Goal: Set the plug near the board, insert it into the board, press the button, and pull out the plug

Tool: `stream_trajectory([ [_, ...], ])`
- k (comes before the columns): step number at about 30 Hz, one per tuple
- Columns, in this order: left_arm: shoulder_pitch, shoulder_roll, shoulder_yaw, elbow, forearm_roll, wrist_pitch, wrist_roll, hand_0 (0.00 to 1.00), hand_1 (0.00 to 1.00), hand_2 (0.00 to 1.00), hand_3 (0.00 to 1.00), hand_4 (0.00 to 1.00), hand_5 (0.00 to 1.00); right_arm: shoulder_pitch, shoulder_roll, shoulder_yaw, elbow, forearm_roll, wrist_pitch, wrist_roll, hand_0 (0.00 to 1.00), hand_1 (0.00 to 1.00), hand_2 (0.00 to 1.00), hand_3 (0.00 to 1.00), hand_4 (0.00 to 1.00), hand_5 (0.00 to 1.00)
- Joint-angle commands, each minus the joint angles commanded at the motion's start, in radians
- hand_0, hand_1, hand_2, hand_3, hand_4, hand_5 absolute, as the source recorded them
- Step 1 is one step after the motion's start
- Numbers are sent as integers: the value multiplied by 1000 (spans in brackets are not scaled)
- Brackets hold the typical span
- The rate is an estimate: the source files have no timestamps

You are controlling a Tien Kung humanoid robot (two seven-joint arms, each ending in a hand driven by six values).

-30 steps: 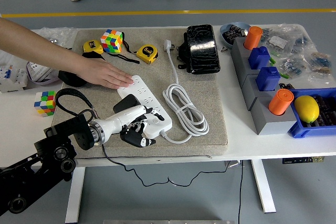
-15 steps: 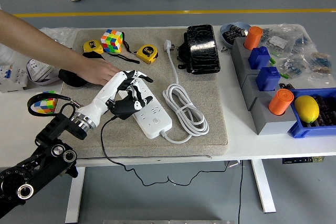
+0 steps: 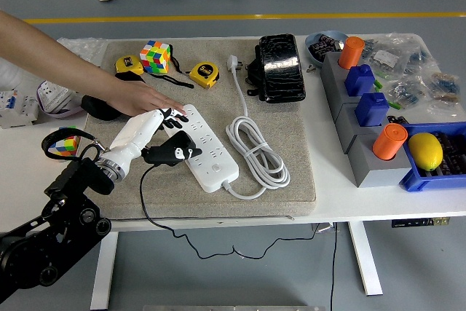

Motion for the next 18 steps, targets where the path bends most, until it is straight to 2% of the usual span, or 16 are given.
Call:
stream_trajectory([
  [9, -7, -7, 7, 31, 65, -14, 39, 598, 676, 670, 720, 998, 584, 0, -2, -1, 1, -1, 0, 0, 489, 538, 523, 505, 817, 342],
  [10, -7, -7, 8, 33, 69, -14, 40, 447, 568, 559, 705, 998, 501, 0, -2, -1, 1, -1, -1, 0, 489, 537, 523, 505, 817, 341],
  [14, -10, -10, 15, 45, 72, 1, 24, 447, 568, 559, 705, 998, 501, -1, -3, 1, 1, -1, -1, 1, 489, 537, 523, 505, 817, 341],
  [15, -12, -12, 16, 53, 63, 15, 7, 447, 568, 559, 705, 998, 501, -2, -3, 0, 1, -2, -1, 1, 489, 537, 523, 505, 817, 341],
  [16, -13, -14, 17, 58, 55, 24, -4, 263, 366, 471, 554, 900, 181, -2, -3, 1, 1, -2, -2, 1, 488, 536, 523, 505, 816, 340],
  [18, -15, -15, 21, 67, 43, 36, -19, 263, 366, 471, 554, 900, 181, -2, -2, 3, 2, -3, -2, 1, 488, 536, 523, 505, 816, 340],
])
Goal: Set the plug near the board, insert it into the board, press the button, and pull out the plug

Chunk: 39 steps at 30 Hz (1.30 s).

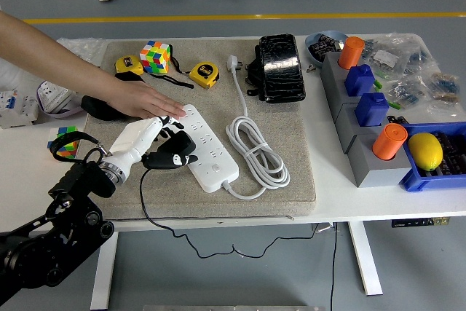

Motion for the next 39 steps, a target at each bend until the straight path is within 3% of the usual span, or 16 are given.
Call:
stream_trajectory([
  [3, -3, -3, 8, 11, 8, 23, -15, 263, 366, 471, 554, 900, 181, 0, 2, 1, 0, -1, 0, 0, 488, 536, 523, 505, 816, 340],
  [4, -3, -4, 9, 13, 15, 25, -15, 218, 316, 432, 553, 827, 35, 0, 2, 2, 0, -1, 0, 0, 488, 537, 523, 505, 816, 341],
  [14, -7, -9, 12, 26, 26, 63, -52, 196, 310, 422, 554, 800, 2, -1, 3, 11, 1, -5, -2, 5, 488, 537, 523, 505, 815, 340],
  [25, 10, 1, -23, -5, -39, 125, -170, 189, 298, 391, 547, 813, 2, 0, 5, 9, 1, -3, -2, 6, 486, 536, 523, 505, 815, 339],
  [29, 20, 12, -55, -6, -25, 122, -168, 189, 299, 387, 546, 818, 2, -1, 5, 8, 0, -3, -2, 6, 487, 536, 522, 505, 813, 339],
  [39, 33, 25, -78, 73, 31, 98, -143, 192, 303, 388, 544, 818, 2, 0, 6, 12, 1, -4, -2, 6, 487, 536, 522, 505, 814, 337],
])
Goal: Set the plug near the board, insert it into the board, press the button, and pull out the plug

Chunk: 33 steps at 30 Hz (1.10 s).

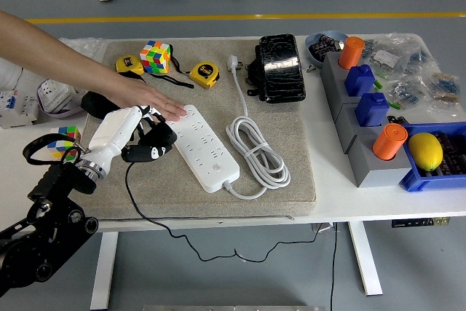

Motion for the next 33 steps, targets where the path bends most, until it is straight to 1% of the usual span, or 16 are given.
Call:
stream_trajectory([
  [1, 0, 0, 1, 4, 1, 0, 0, 203, 340, 416, 548, 833, 2, 0, 0, 0, 0, 0, 0, 0, 487, 535, 522, 506, 813, 336],
  [6, 0, -6, 2, 24, 13, -4, 7, 203, 340, 416, 548, 833, 2, 0, 0, -1, 0, 0, 0, 0, 487, 535, 522, 506, 813, 336],
  [7, 0, -7, 2, 27, 14, -7, 8, 258, 425, 484, 553, 900, 62, 0, 0, 0, 1, -1, 0, 0, 487, 535, 522, 506, 813, 335],
  [12, 1, -5, -2, 30, 27, -25, 18, 258, 425, 484, 553, 900, 62, -2, 0, -1, 1, 0, 0, 0, 487, 535, 522, 506, 813, 335],
  [13, 2, -5, -3, 31, 31, -31, 22, 302, 473, 500, 548, 958, 156, -2, 0, -1, 1, 0, 0, 0, 488, 535, 522, 506, 812, 335],
  [15, 3, -4, -5, 32, 35, -36, 26, 302, 473, 500, 548, 958, 156, -1, 0, 0, 1, -1, 0, 0, 488, 535, 522, 506, 812, 335],
  [18, 7, -1, -9, 27, 37, -35, 17, 302, 473, 500, 548, 958, 156, -1, 0, 1, 1, -1, 1, 0, 488, 535, 522, 506, 812, 335],
  [19, 8, 0, -9, 26, 38, -34, 14, 367, 529, 546, 566, 997, 168, -1, 0, 1, 0, -1, 1, 0, 488, 535, 522, 506, 812, 333],
  [24, 13, 2, -11, 25, 36, -28, 0, 367, 529, 546, 566, 997, 168, 0, 2, 1, 0, 0, 1, 1, 488, 535, 522, 506, 812, 333],
  [25, 15, 2, -12, 23, 37, -27, -2, 444, 615, 591, 596, 998, 191, 1, 2, 1, 0, -1, 1, 1, 485, 535, 520, 506, 810, 332],
  [30, 24, 7, -25, 0, 28, -16, -19, 444, 615, 591, 596, 998, 191, 0, 2, 2, 0, -1, 1, 1, 485, 535, 520, 506, 810, 332],
  [31, 25, 8, -29, -7, 24, -13, -25, 424, 619, 601, 602, 998, 225, 0, 2, 0, -1, 0, 1, 1, 485, 535, 520, 507, 810, 332],
  [33, 28, 9, -39, -20, 16, -8, -33, 424, 619, 601, 602, 998, 225, 0, 2, -4, -3, 4, 1, 1, 485, 535, 520, 507, 810, 332],
])
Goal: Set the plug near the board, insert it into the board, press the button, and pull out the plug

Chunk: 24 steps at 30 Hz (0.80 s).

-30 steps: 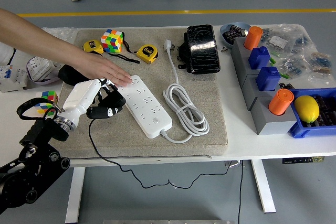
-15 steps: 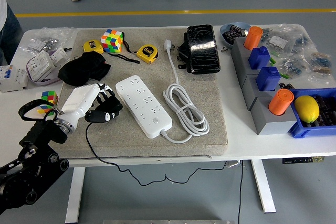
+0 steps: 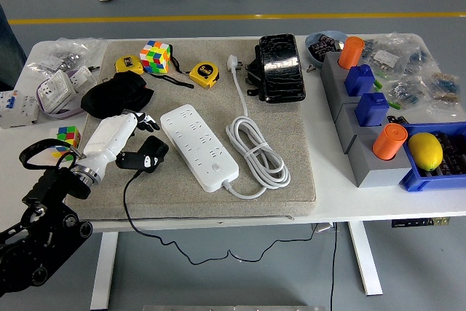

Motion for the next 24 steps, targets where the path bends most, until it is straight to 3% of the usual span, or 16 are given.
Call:
stream_trajectory([
  [5, 7, 2, -32, -26, -48, 22, -50, 399, 607, 583, 593, 998, 266, 4, 1, -9, -3, 8, 1, 0, 485, 535, 520, 507, 808, 331],
  [9, 6, 0, -63, -5, -169, 70, -187, 399, 607, 583, 593, 998, 266, 7, 3, -25, -10, 25, 1, -1, 485, 535, 520, 507, 808, 331],
  [10, 6, -2, -75, 5, -208, 76, -217, 333, 535, 546, 561, 982, 221, 8, 3, -32, -12, 31, 2, -1, 485, 535, 520, 506, 808, 331],
  [11, 7, -3, -83, 13, -247, 79, -238, 333, 535, 546, 561, 982, 221, 9, 3, -37, -13, 36, 2, -1, 485, 535, 520, 506, 808, 331],
  [15, 13, -4, -120, 48, -419, 71, -272, 333, 535, 546, 561, 982, 221, 10, 2, -60, -17, 53, 3, -2, 485, 535, 520, 506, 808, 331],
  [16, 13, -3, -127, 54, -458, 68, -277, 322, 507, 529, 551, 878, 177, 11, 1, -63, -17, 54, 3, -2, 487, 535, 521, 509, 810, 330],
  [21, 21, 4, -189, 59, -662, 47, -294, 322, 507, 529, 551, 878, 177, 17, 2, -79, -22, 63, 3, -5, 487, 535, 521, 509, 810, 330],
  [22, 24, 5, -204, 55, -689, 44, -300, 319, 496, 521, 551, 827, 151, 18, 2, -82, -23, 64, 3, -5, 486, 535, 522, 509, 810, 335],
  [24, 28, 5, -234, 44, -717, 36, -330, 319, 496, 521, 551, 827, 151, 26, 2, -88, -26, 68, 3, -7, 486, 535, 522, 509, 810, 335],
])
